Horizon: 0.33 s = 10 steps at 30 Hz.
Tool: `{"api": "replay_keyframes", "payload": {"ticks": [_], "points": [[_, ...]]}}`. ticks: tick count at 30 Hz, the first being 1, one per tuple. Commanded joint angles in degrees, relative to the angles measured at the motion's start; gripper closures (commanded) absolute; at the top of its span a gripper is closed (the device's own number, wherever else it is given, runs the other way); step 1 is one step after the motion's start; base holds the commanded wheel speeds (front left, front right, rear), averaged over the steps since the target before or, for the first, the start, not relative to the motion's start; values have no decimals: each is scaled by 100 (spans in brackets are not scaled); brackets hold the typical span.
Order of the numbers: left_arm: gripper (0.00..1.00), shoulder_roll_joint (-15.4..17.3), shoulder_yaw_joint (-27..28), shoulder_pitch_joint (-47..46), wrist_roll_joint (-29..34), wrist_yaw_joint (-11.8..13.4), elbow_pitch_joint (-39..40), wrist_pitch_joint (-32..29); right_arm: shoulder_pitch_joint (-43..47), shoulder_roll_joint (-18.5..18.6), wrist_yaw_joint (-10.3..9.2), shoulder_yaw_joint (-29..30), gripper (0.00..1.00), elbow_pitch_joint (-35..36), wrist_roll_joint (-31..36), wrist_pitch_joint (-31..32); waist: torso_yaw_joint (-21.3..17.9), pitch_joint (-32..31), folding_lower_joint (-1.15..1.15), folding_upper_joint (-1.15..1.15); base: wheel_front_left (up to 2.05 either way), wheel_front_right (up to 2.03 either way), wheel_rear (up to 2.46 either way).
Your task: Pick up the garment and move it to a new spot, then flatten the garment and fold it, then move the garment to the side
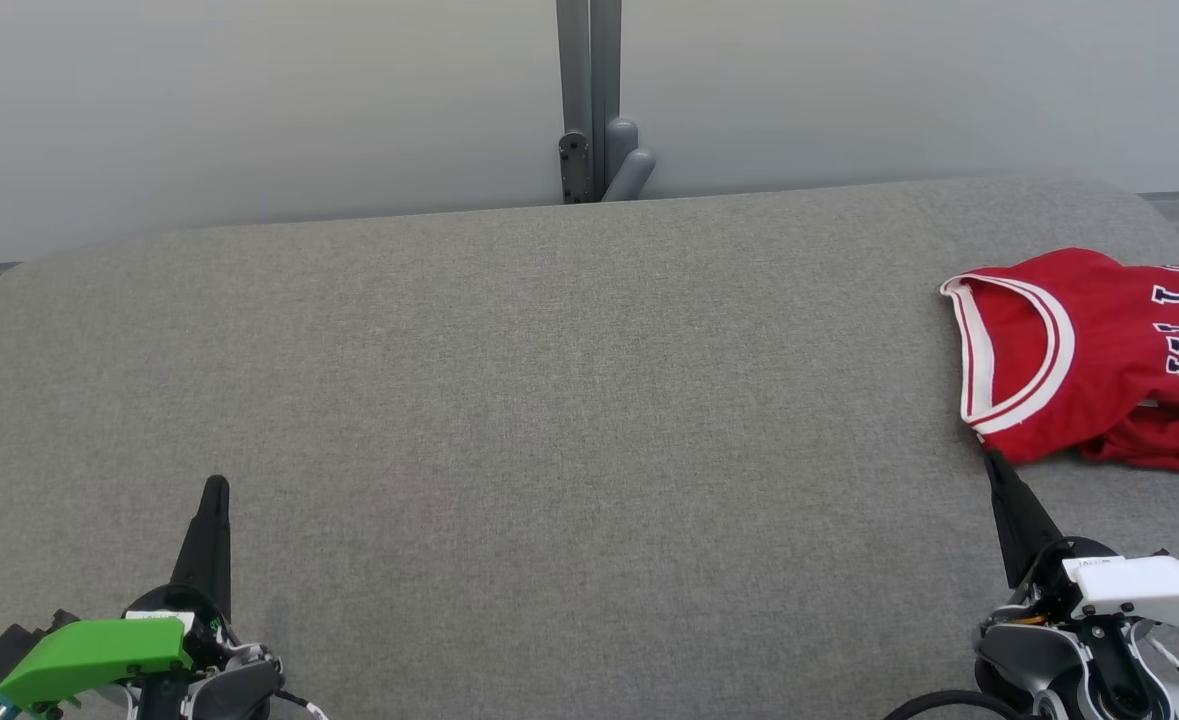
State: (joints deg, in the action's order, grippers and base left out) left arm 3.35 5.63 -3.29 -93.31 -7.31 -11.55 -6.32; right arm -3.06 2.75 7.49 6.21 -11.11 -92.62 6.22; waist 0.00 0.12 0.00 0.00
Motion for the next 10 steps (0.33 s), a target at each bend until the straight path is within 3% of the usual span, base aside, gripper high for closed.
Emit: {"api": "replay_keyframes", "payload": {"ticks": [1,10], "points": [[100,12,28,-93,17,-32,-4,-6,-61,25,0,-8,100,-8,-25,12,0,0,0,0,0,0,0],[100,9,36,-94,23,-32,-4,-10,-61,25,0,-8,100,-8,-25,11,0,0,0,0,0,0,0]]}}
